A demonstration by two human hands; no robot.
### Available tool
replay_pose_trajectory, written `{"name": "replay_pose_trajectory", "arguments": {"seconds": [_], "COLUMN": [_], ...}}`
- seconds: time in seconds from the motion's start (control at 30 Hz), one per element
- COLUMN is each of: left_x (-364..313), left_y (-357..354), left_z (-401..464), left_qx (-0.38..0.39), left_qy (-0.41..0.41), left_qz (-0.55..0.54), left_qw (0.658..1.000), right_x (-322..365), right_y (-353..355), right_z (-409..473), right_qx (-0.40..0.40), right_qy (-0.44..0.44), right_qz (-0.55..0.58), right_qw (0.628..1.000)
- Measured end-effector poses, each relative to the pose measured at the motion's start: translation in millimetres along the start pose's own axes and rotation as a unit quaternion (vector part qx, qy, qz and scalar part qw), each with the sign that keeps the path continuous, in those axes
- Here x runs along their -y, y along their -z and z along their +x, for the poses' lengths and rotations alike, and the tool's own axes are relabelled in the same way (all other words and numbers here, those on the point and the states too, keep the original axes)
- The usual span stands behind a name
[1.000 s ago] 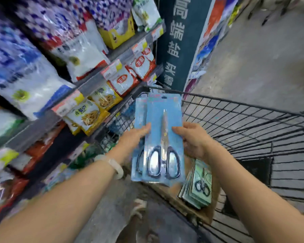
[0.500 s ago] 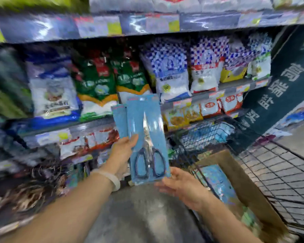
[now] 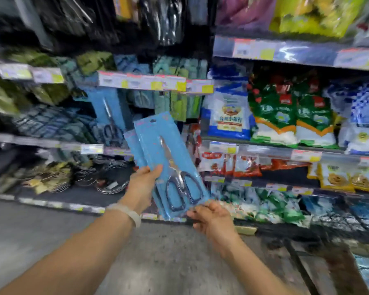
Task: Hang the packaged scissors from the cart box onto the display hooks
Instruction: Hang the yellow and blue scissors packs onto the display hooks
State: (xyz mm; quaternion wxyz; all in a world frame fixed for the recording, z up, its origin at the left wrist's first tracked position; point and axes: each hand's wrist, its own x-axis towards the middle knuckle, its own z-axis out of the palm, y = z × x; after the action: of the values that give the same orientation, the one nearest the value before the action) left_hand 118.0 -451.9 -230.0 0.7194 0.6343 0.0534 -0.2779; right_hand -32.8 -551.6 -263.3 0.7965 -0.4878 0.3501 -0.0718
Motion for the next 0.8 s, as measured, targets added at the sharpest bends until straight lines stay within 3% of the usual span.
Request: {"name": "replay_pose_trajectory", "arguments": {"seconds": [0.37, 0.67, 0.8], "left_x": [-47, -63, -68], "left_y": [210, 266, 279], "left_z": [11, 29, 48], "left_qx": [-0.121, -0.141, -0.137], "left_qy": [0.017, -0.010, -0.013], "left_qz": [-0.035, 0.052, 0.070], "left_qw": [0.992, 0.989, 0.988], "right_x": [-58, -51, -30], "right_y": [-180, -229, -261], "right_z": [12, 58, 88], "right_qx": [0.167, 0.279, 0.334], "right_qy": [0.044, -0.046, -0.104], "right_qz": [-0.085, -0.143, -0.106], "right_qw": [0.981, 0.949, 0.931]}}
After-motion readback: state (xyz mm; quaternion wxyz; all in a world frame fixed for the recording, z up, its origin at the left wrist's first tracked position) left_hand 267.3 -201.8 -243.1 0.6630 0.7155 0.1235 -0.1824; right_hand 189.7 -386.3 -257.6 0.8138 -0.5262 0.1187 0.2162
